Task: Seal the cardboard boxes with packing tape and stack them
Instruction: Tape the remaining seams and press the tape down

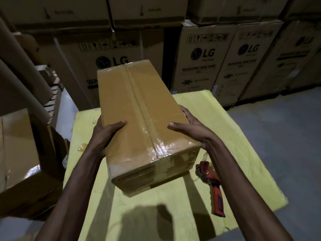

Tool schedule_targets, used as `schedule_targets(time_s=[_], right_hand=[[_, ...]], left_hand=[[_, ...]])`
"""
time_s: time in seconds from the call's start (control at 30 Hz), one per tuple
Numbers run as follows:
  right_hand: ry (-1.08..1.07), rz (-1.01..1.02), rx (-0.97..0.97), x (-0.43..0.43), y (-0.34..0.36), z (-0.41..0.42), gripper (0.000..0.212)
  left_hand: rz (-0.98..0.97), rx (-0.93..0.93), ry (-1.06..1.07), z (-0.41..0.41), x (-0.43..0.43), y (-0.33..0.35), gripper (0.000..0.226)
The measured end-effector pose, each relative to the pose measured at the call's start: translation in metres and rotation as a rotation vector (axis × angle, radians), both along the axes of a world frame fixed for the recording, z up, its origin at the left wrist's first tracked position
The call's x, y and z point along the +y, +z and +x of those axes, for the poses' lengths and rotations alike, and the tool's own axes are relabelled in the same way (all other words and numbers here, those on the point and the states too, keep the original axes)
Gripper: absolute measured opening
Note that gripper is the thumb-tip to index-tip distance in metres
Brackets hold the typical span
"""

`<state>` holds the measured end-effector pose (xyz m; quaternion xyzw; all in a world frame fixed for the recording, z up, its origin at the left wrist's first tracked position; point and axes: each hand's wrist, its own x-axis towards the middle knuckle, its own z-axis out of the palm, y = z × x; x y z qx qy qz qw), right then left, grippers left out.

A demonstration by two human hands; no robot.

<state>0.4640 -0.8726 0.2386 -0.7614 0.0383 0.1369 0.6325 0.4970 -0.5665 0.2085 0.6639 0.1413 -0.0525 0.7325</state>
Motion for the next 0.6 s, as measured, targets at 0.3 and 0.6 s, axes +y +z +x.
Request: schedule_targets(time_s=[0.3,0.6], right_hand=[[-0.206,-0.106,-0.065,-0.024,0.047,-0.008,0.094],[-0.415,-0.238,-0.275,-0.107,0.072,-0.072,0.097]], left_hand=[[0.226,-0.313,-0.036,-0.037,-0.034,0.077,0.077],[0.311,-0.512,-0.123,-0.074,-0.135,0.108,0.085]])
